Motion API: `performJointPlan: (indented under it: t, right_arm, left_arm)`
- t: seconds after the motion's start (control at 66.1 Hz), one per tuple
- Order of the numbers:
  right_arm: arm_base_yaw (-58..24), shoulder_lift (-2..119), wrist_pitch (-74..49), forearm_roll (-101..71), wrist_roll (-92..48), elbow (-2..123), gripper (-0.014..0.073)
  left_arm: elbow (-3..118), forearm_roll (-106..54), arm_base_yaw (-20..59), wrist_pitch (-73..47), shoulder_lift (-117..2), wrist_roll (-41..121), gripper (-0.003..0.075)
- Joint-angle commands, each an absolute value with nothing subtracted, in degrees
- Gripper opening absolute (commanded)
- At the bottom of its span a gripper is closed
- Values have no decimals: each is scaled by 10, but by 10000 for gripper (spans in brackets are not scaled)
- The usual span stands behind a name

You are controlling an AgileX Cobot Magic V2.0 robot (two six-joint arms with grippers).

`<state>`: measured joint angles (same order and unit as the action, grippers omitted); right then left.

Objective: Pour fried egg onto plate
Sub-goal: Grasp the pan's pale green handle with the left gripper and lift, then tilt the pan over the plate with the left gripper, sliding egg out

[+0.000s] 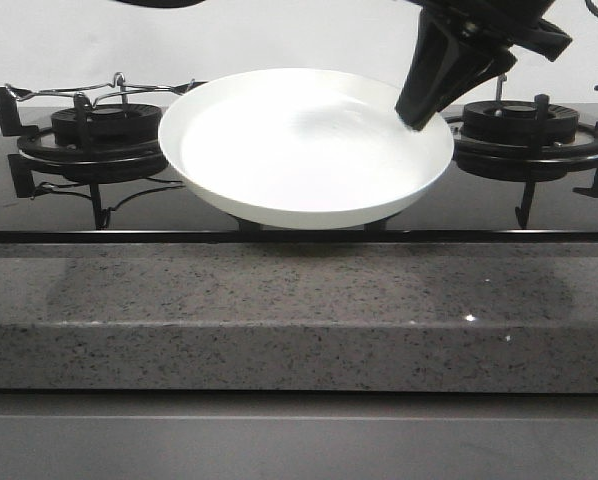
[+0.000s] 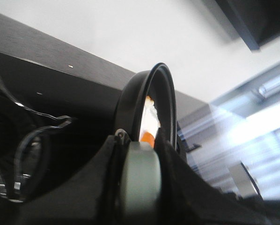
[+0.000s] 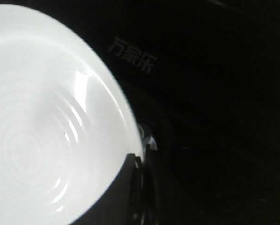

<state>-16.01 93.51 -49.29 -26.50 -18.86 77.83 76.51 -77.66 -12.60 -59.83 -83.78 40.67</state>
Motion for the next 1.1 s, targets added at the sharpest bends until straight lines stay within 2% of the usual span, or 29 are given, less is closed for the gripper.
performJointPlan:
  t: [0.0, 0.424, 0.832, 1.09]
  right_arm:
    - [-160, 914, -477, -279, -189, 793, -66]
    - [-160, 914, -477, -279, -189, 793, -66]
    - [-160, 914, -477, -279, -189, 793, -66]
    - [-160, 914, -477, -279, -189, 793, -66]
  left_arm:
    - [767, -806, -96, -576, -784, 416, -20]
    - [749, -637, 55, -453, -689, 416, -20]
    - [749, -468, 247, -276, -684, 476, -20]
    - [749, -326, 321, -225, -684, 476, -20]
